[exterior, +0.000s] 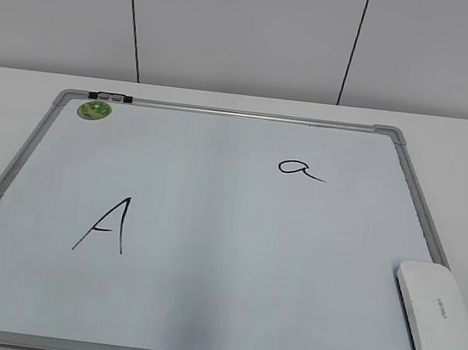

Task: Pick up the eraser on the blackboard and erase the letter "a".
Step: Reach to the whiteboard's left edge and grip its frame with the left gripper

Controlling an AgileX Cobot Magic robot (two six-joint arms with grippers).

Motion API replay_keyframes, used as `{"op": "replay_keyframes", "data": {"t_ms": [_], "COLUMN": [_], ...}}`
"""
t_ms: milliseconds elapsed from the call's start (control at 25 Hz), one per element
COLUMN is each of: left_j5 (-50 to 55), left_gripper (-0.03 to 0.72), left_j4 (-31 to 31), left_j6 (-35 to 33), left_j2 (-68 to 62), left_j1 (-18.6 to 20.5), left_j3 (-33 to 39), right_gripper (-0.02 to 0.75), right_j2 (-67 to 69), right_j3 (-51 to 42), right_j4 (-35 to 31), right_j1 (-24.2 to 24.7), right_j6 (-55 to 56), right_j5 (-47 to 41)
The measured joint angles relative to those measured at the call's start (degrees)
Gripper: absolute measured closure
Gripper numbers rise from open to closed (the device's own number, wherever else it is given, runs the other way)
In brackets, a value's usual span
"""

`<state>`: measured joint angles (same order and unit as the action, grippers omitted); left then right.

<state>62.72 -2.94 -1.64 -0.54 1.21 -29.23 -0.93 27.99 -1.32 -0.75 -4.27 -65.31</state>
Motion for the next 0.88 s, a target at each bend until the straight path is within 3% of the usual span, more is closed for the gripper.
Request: {"op": "replay_keyframes", "data": {"t_ms": [880], "left_j5": [0.0], "left_gripper": [0.461], "left_j4": [0.09], "left_j6": [0.0], "left_j2": [0.0], "left_j1": [0.0], "left_j3": [0.0], "right_gripper": [0.152], "right_j2": [0.0], "right_j3": [0.0], "right_j4": [0.0], "right_j1": [0.0], "right_j6": [0.0], "right_j5": [0.0]}}
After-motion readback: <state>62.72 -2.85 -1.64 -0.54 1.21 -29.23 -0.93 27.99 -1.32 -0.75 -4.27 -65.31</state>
